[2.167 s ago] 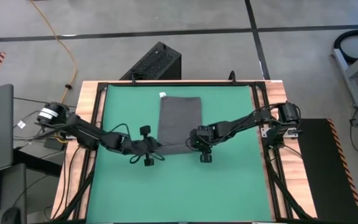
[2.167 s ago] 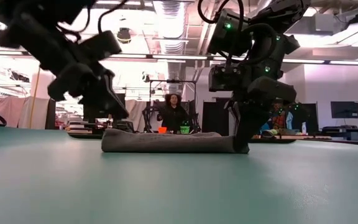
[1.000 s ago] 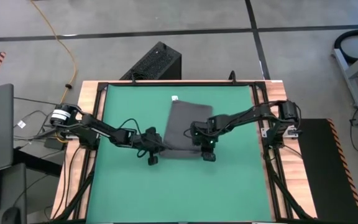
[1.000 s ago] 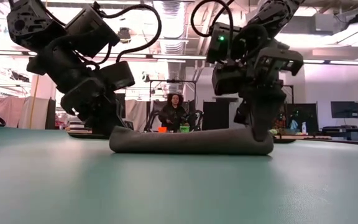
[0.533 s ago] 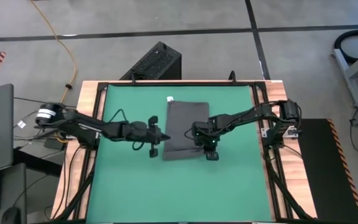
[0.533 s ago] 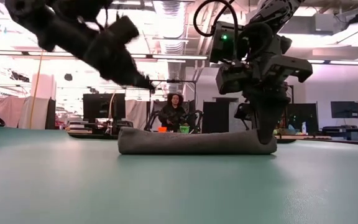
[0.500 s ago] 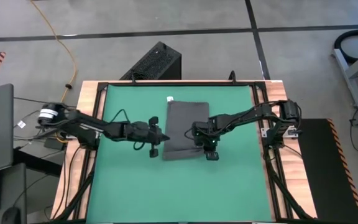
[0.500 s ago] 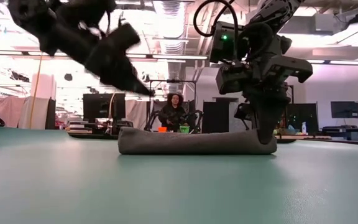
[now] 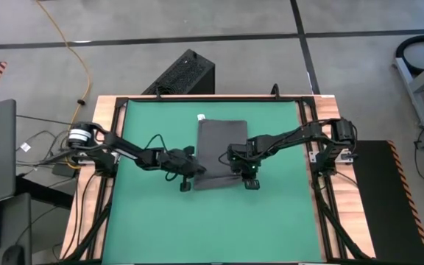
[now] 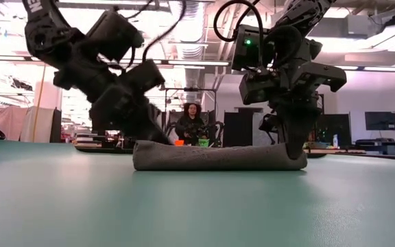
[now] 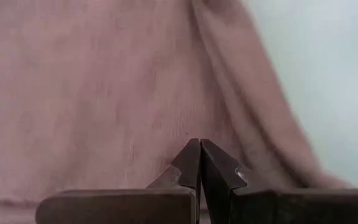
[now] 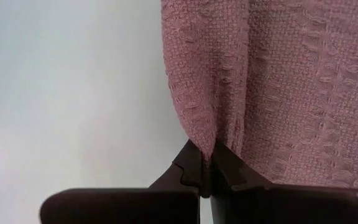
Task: Roll towel
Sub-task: Roll the microfiber towel
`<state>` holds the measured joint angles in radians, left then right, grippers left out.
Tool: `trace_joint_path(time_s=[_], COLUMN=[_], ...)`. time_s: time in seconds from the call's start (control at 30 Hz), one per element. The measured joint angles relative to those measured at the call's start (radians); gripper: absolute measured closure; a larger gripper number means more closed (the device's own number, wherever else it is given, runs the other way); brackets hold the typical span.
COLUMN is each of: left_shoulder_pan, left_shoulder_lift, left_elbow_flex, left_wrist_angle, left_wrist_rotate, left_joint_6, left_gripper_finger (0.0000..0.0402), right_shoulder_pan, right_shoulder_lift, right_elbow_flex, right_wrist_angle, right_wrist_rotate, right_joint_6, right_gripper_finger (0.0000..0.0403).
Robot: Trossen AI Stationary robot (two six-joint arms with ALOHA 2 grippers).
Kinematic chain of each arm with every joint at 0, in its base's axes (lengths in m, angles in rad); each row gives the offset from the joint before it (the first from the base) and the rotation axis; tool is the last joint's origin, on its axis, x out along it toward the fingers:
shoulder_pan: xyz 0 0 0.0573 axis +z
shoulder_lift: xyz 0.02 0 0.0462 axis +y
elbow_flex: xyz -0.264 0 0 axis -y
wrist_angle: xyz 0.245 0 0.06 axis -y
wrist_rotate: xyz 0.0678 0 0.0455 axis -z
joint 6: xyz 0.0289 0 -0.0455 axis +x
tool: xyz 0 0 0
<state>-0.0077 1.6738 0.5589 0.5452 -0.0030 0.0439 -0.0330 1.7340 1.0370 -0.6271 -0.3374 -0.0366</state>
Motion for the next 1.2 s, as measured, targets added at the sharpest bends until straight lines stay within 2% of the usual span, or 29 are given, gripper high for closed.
trace_joint_path(time_s=[0.3,0.5,0.67,1.0,1.2], left_shoulder_pan=[0.007,0.012,0.012,0.012,0.011], left_shoulder_lift=[0.031,0.031,0.03,0.03,0.03], left_elbow_flex=[0.001,0.001,0.001,-0.024,-0.024], left_wrist_angle=[-0.036,-0.044,-0.065,-0.088,-0.09], left_wrist_rotate=[0.024,0.048,0.051,0.07,0.063], left_joint_6=[-0.003,-0.023,-0.043,-0.135,-0.154], left_gripper_finger=[0.0402,0.0401,0.0401,0.0401,0.0401], right_shoulder_pan=[0.0,-0.003,-0.003,-0.056,-0.079], right_shoulder_lift=[-0.001,-0.001,-0.009,-0.107,-0.071], right_elbow_flex=[0.001,0.001,0.001,0.002,0.002], right_wrist_angle=[-0.002,0.001,-0.008,-0.045,-0.075], right_wrist_rotate=[-0.002,-0.079,-0.083,-0.139,-0.216], right_joint_6=[-0.001,0.002,0.002,0.024,0.028], right_gripper_finger=[0.0382,0.0382,0.0382,0.0382,0.0382])
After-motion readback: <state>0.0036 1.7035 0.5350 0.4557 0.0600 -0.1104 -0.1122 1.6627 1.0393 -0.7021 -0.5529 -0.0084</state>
